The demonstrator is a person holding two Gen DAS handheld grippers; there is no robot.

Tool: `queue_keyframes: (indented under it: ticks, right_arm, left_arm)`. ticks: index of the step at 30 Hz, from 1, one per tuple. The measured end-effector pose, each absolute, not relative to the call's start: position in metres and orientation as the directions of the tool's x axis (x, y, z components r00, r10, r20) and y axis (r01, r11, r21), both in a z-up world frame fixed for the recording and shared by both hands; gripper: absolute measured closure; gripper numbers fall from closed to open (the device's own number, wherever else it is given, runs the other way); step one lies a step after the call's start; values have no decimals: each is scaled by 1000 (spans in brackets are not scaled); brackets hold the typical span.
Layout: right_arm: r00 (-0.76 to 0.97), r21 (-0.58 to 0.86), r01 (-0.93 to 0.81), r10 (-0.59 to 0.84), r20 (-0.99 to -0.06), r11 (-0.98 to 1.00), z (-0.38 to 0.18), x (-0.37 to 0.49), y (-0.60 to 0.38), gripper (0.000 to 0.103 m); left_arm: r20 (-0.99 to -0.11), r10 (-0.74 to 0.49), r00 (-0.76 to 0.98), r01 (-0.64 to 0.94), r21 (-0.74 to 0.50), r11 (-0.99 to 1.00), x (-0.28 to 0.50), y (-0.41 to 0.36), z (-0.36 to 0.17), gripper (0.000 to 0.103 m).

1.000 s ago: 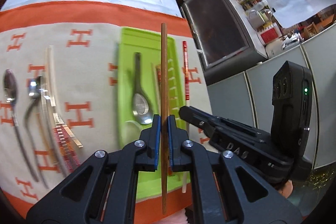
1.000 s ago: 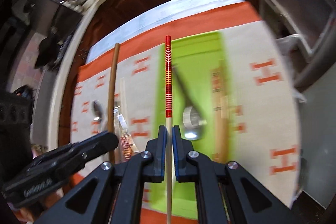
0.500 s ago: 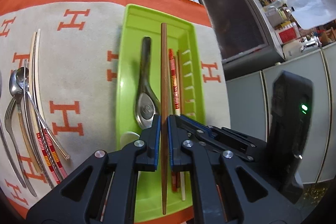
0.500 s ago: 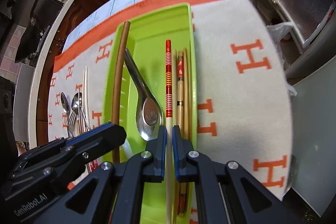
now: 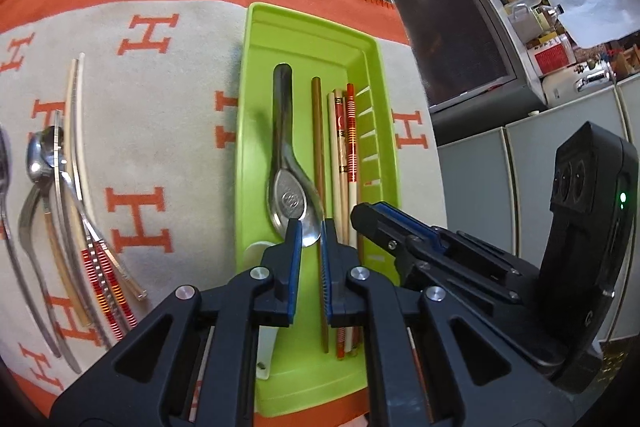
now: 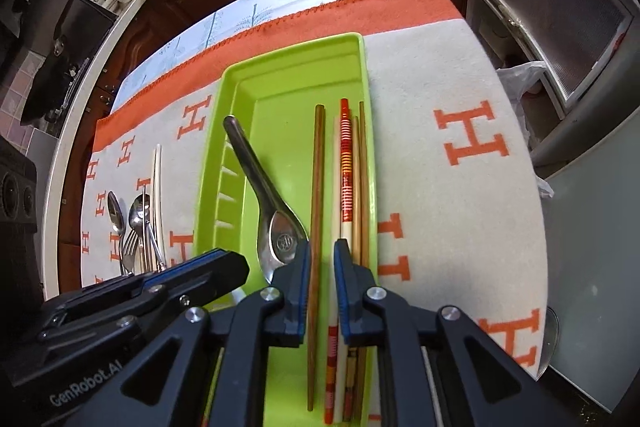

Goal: Organize utensils
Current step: 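Lay both chopsticks lengthwise in the green tray and open both grippers, then grasp a metal chopstick with the right gripper while the left grasps another metal chopstick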

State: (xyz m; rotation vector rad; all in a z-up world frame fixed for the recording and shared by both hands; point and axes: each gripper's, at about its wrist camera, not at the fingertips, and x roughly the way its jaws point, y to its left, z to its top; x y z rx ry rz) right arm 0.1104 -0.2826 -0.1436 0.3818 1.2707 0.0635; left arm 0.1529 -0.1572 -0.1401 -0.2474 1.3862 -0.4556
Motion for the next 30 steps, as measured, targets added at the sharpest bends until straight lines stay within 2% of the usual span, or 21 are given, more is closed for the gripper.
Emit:
queue_keyframes:
  ticks: [7,20,30]
  right_arm:
    - [290,336,176,277,-916,925,-140,100,-279,89]
    - [267,358,146,311,-912,922,-135,78,-249,89]
    - [269,362,57,334,-903,931,-117,74,-210,89]
  left_arm:
    - [-917,-366,161,201,-332,921,133,-139,-123,93]
    - [-946,-241,215,194,-201,960,101,-78,-111,92]
    - [-944,-141,298,67,-127,990,95,18,-100,93]
